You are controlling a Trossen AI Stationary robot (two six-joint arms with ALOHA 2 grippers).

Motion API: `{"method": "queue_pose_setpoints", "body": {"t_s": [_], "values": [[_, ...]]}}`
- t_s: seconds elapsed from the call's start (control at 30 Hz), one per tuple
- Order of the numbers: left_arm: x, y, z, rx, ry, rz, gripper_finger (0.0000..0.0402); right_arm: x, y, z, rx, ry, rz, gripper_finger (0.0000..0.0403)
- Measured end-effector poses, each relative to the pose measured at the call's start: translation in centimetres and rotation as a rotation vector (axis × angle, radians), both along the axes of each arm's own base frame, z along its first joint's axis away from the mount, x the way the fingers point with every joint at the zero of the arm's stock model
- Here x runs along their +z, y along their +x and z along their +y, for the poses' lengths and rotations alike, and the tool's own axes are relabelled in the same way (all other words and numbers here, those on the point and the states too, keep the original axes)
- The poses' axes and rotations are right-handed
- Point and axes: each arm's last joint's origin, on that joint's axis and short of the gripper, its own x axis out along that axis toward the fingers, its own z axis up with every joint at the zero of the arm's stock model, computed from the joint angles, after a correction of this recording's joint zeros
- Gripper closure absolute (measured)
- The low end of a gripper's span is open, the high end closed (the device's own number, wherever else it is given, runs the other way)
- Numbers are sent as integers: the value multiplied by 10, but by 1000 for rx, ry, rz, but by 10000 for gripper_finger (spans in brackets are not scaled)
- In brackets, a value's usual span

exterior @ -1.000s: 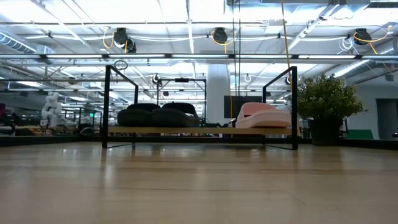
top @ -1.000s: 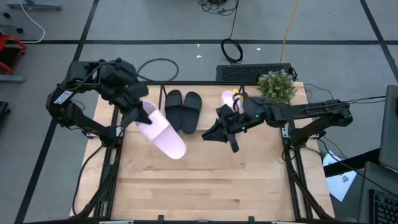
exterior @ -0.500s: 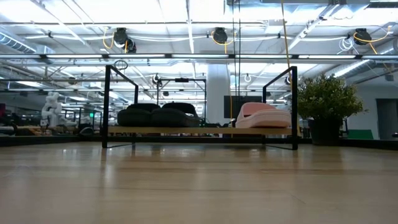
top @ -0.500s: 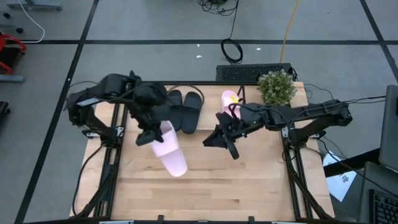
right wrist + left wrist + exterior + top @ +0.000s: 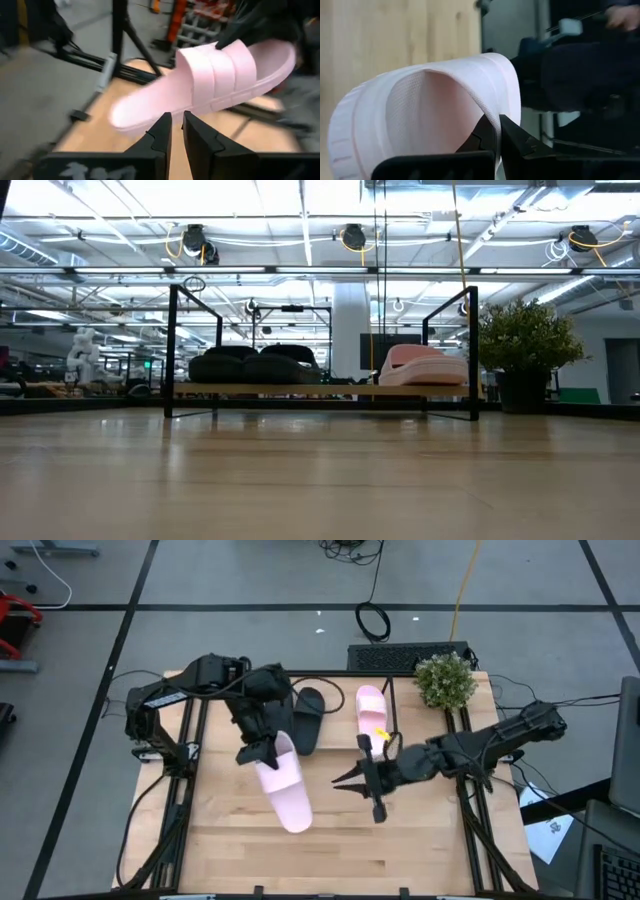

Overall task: Pick and place slides into the shelf
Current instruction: Put the pink slide on the shelf

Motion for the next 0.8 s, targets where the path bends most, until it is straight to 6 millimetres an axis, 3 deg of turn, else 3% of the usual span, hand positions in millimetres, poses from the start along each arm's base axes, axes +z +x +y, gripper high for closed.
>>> {"method": "queue_pose_setpoints", "body": {"t_s": [0.17, 0.37, 0.8], "values": [[4, 12, 11, 27, -107, -79, 402, 3, -8, 18, -117, -283, -65, 364], [1, 20, 20, 88, -154, -47, 401, 11, -16, 30, -236, -519, -136, 364], [-22, 62, 37, 117, -253, -43, 401, 13, -19, 38, -147, -828, -144, 364]]}}
